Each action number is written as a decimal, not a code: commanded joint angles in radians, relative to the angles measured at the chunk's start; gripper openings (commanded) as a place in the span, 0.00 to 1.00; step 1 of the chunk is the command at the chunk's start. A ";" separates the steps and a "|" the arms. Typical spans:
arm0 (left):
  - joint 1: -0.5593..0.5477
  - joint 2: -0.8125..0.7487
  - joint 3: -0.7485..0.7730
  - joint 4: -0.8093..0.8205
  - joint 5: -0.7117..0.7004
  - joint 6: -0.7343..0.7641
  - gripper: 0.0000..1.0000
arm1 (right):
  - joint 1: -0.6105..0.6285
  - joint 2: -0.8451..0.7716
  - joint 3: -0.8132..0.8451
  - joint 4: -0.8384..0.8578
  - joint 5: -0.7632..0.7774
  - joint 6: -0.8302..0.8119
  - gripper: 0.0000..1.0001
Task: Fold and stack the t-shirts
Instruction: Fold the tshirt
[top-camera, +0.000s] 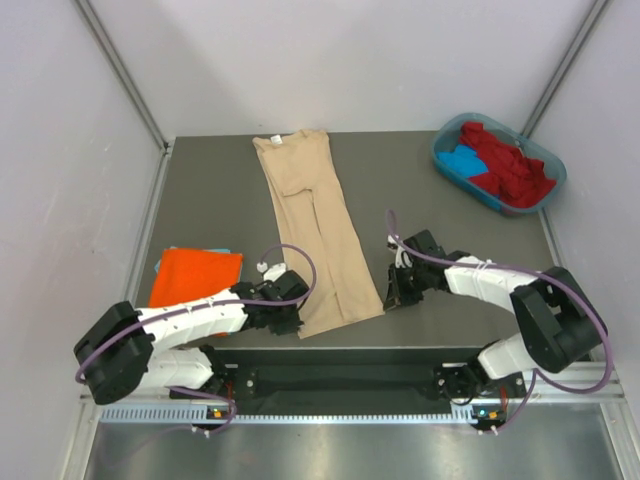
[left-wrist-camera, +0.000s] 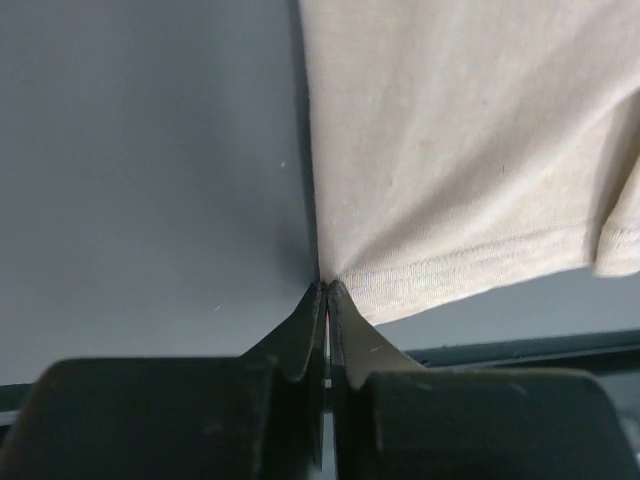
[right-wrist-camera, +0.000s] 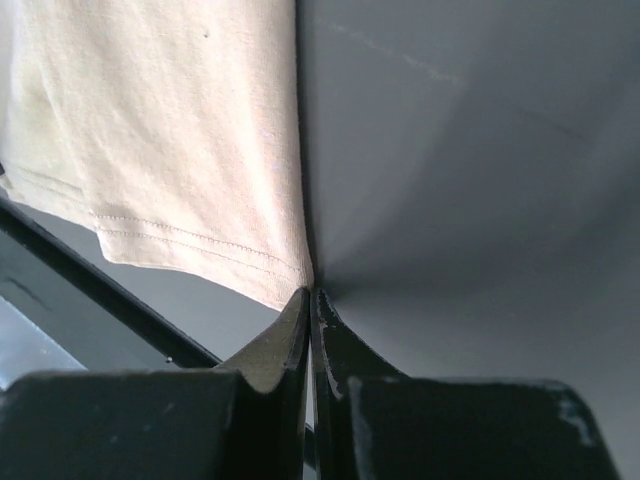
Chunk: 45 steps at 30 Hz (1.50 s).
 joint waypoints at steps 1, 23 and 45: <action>-0.005 -0.009 -0.007 0.012 -0.027 -0.028 0.00 | 0.007 -0.074 -0.030 0.010 0.064 0.027 0.00; -0.018 -0.185 0.048 -0.200 -0.067 -0.054 0.50 | 0.167 -0.278 -0.102 0.042 0.171 0.211 0.38; -0.018 -0.147 -0.067 -0.072 -0.026 -0.077 0.45 | 0.300 -0.036 0.005 0.036 0.329 0.191 0.36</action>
